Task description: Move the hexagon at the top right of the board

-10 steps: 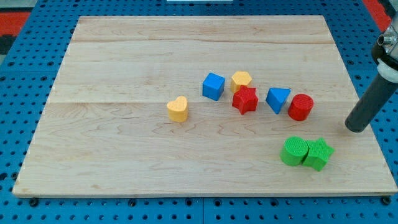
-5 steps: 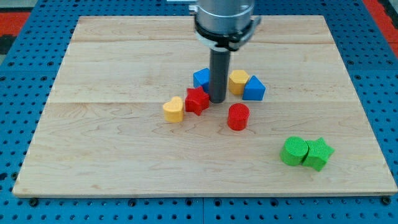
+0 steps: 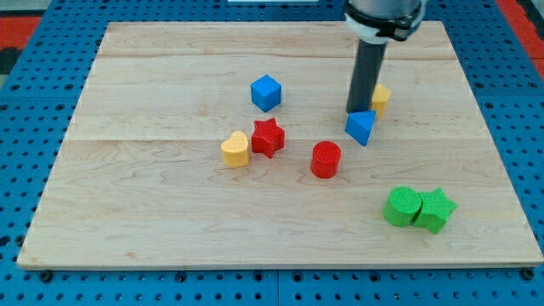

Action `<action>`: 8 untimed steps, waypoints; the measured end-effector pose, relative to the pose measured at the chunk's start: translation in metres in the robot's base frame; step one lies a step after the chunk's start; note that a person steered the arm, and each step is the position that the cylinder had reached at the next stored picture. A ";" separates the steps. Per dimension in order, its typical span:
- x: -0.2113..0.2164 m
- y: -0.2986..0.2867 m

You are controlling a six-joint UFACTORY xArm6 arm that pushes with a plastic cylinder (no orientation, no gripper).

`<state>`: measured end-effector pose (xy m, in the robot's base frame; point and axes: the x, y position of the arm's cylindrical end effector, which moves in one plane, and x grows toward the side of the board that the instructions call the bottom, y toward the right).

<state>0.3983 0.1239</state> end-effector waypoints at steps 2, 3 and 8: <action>-0.036 0.026; -0.075 0.065; -0.072 0.086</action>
